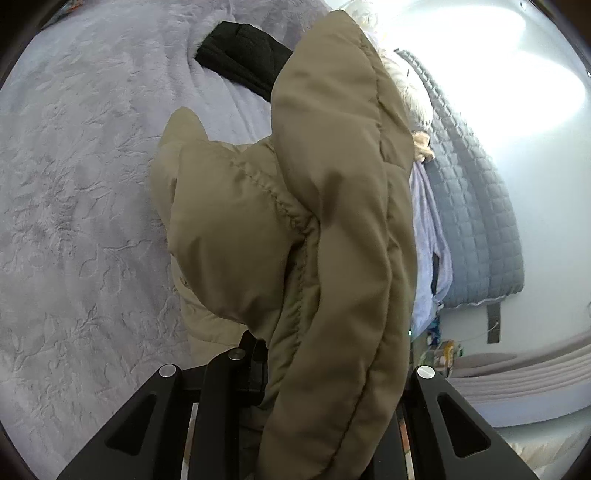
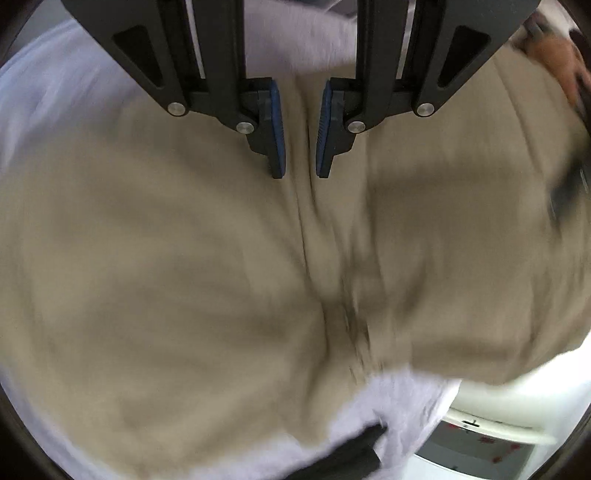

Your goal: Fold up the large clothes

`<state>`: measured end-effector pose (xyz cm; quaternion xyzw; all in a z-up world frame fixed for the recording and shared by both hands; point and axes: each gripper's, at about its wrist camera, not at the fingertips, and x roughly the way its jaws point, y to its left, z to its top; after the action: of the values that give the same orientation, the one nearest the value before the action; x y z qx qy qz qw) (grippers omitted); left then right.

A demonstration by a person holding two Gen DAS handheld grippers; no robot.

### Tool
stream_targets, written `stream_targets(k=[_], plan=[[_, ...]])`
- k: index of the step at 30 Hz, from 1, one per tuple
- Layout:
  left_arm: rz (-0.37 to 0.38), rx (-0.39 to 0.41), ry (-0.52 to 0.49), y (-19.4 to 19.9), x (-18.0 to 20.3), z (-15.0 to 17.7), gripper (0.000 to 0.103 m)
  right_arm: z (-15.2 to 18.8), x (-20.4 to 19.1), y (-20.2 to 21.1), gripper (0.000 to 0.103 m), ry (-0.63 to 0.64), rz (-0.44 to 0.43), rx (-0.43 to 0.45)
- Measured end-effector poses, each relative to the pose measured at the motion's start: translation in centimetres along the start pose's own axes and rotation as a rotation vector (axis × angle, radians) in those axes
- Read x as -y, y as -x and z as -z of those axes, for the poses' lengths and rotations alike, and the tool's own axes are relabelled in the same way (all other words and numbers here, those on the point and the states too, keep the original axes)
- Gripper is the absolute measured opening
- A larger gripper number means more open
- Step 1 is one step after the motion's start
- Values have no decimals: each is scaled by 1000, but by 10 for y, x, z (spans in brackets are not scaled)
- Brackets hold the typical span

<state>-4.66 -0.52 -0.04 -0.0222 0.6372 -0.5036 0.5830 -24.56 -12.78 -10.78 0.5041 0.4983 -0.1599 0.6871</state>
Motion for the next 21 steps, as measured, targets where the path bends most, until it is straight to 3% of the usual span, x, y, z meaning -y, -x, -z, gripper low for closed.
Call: stream_targets(k=[3,7,10,13,14,16,19,21], plan=[[-31,-47,-46,-24,20,-9,21,16,10,-27,17,-11,16,-15],[-83,-100,-136,-57,63,-8,21,3,18,-42,17,-31,-6,-74],[-86,-131,-176,-77,89,-13,25,0,28,-21,17,-33,-58,-94],[-55,-177,-201,-103,108,-19,30,-1,46,18,17,-59,-101,-51],[-54,-199,-213,-114,113,-21,32,-1,54,31,18,-64,-103,-32],[1,-234,-199,-134,120,-23,63,-2,70,57,25,-80,-85,7],[67,-250,-171,-170,124,-30,67,-4,99,89,41,-129,-73,52],[80,-255,-179,-194,123,-30,67,-2,113,102,42,-150,-55,69]])
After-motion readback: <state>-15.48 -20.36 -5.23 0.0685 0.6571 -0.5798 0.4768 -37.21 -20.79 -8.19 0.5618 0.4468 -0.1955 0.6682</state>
